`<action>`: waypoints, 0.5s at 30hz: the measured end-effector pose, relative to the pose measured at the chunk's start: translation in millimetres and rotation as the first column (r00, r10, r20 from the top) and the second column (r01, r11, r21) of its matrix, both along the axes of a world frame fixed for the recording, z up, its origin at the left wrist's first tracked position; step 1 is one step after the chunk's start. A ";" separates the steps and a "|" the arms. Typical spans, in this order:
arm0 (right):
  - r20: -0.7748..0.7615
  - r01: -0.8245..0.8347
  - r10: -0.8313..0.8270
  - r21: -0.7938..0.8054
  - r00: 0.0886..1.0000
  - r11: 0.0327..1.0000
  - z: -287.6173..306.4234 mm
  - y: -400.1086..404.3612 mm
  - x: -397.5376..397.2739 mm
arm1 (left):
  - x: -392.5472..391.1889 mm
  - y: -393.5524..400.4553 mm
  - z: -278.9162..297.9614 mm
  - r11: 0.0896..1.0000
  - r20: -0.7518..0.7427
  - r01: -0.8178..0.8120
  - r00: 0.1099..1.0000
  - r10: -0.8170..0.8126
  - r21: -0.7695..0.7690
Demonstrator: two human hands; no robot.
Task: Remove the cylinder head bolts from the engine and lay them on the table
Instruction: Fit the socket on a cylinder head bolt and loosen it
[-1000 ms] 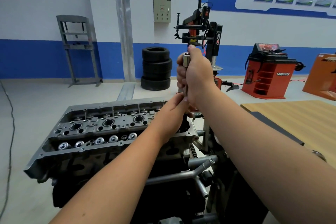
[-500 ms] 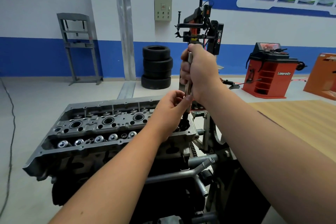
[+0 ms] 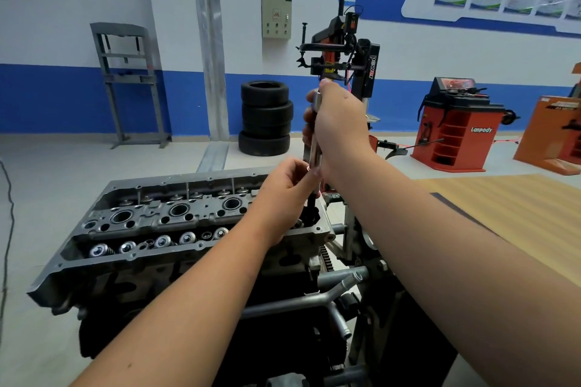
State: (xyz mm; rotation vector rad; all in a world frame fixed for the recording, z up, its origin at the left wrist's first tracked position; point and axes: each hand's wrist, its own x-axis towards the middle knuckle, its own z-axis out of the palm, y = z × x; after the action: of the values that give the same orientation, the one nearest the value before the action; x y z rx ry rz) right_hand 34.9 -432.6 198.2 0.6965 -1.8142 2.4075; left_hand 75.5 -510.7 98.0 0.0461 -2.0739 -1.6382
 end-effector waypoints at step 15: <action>-0.118 0.060 -0.051 0.073 0.992 0.995 4.8 -7.3 5.3 | 1.1 1.6 2.5 0.996 -0.030 -0.024 0.999 0.026 0.081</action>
State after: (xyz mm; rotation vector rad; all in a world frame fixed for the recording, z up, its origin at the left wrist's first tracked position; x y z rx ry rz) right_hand 40.2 -439.8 203.0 0.7639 -1.8627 2.2241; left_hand 76.6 -509.2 100.5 0.0733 -1.9762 -1.6965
